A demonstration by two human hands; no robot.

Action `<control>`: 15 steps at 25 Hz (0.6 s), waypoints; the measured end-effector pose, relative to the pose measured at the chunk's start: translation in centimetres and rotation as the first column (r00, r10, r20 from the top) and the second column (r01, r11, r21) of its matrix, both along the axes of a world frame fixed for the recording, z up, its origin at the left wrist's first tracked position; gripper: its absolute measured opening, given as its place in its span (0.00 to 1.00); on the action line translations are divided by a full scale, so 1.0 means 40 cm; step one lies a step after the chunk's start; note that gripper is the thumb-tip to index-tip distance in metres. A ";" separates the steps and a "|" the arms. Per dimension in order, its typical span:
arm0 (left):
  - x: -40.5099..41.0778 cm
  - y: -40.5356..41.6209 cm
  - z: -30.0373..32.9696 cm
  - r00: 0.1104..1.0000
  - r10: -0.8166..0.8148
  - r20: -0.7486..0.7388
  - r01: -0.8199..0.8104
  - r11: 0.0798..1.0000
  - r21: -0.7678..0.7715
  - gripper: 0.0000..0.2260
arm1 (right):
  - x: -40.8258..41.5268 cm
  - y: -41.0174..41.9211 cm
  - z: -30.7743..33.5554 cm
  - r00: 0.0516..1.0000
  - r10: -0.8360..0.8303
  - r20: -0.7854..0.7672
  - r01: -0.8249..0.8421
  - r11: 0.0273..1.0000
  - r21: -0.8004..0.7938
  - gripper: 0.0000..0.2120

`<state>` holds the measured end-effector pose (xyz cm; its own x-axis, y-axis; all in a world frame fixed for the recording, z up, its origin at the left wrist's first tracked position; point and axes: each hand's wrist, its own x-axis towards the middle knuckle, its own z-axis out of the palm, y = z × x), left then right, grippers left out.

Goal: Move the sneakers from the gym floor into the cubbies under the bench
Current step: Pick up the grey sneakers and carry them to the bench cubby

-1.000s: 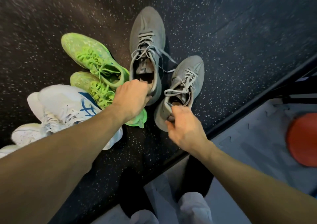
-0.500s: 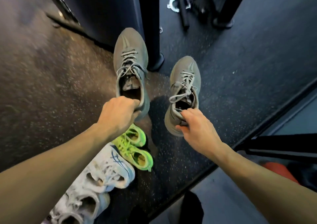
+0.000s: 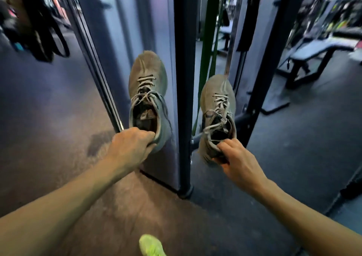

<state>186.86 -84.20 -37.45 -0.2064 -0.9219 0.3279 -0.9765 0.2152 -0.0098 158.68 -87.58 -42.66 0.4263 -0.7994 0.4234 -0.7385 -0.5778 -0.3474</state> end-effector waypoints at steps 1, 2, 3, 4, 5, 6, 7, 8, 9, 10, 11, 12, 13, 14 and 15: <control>0.004 0.011 0.094 1.000 0.012 0.003 -0.012 0.999 -0.039 0.09 | 0.001 0.002 0.092 1.000 0.004 0.007 -0.004 0.999 -0.044 0.10; 0.007 0.027 0.190 1.000 0.020 0.009 -0.019 0.996 -0.090 0.08 | 0.000 0.010 0.188 1.000 0.003 0.015 -0.002 0.996 -0.087 0.10; 0.006 0.046 0.282 1.000 0.021 0.013 -0.019 0.990 -0.139 0.08 | 0.001 0.024 0.279 1.000 -0.003 0.020 0.005 0.992 -0.129 0.09; 0.006 0.068 0.367 1.000 0.017 0.012 -0.014 0.983 -0.181 0.08 | 0.001 0.042 0.364 1.000 -0.013 0.020 0.016 0.986 -0.169 0.09; 0.006 0.091 0.446 1.000 0.011 0.013 -0.008 0.976 -0.215 0.08 | 0.001 0.060 0.443 1.000 -0.021 0.022 0.025 0.977 -0.210 0.09; 0.006 0.110 0.511 1.000 0.000 0.020 0.005 0.969 -0.246 0.07 | 0.001 0.078 0.510 0.999 -0.025 0.024 0.030 0.969 -0.246 0.08; 0.006 0.129 0.565 1.000 -0.011 0.026 0.018 0.962 -0.273 0.07 | 0.001 0.096 0.567 0.999 -0.026 0.028 0.032 0.963 -0.268 0.08; 0.007 0.155 0.620 0.999 -0.022 0.033 0.030 0.955 -0.294 0.07 | 0.002 0.123 0.626 0.999 -0.019 0.035 0.028 0.957 -0.288 0.07; 0.007 0.183 0.670 0.999 -0.025 0.040 0.036 0.952 -0.305 0.08 | 0.001 0.149 0.678 0.999 -0.011 0.041 0.024 0.951 -0.307 0.06; 0.005 0.213 0.712 0.999 -0.031 0.043 0.042 0.949 -0.312 0.08 | -0.003 0.175 0.722 0.999 -0.005 0.052 0.022 0.944 -0.330 0.06; -0.002 0.246 0.749 0.998 -0.034 0.043 0.046 0.947 -0.319 0.08 | -0.010 0.205 0.762 0.998 -0.004 0.063 0.026 0.935 -0.353 0.06; -0.009 0.282 0.780 0.999 -0.028 0.042 0.040 0.944 -0.327 0.08 | -0.018 0.233 0.798 0.998 -0.007 0.067 0.032 0.926 -0.375 0.06; -0.017 0.319 0.802 0.999 -0.012 0.041 0.025 0.942 -0.335 0.08 | -0.025 0.261 0.827 0.998 -0.011 0.066 0.036 0.919 -0.392 0.07; -0.026 0.353 0.821 0.999 0.004 0.044 0.012 0.939 -0.343 0.08 | -0.034 0.289 0.853 0.998 -0.008 0.065 0.034 0.912 -0.408 0.08; -0.036 0.386 0.835 0.999 0.015 0.048 0.003 0.939 -0.344 0.08 | -0.045 0.314 0.872 0.998 -0.003 0.065 0.030 0.906 -0.422 0.09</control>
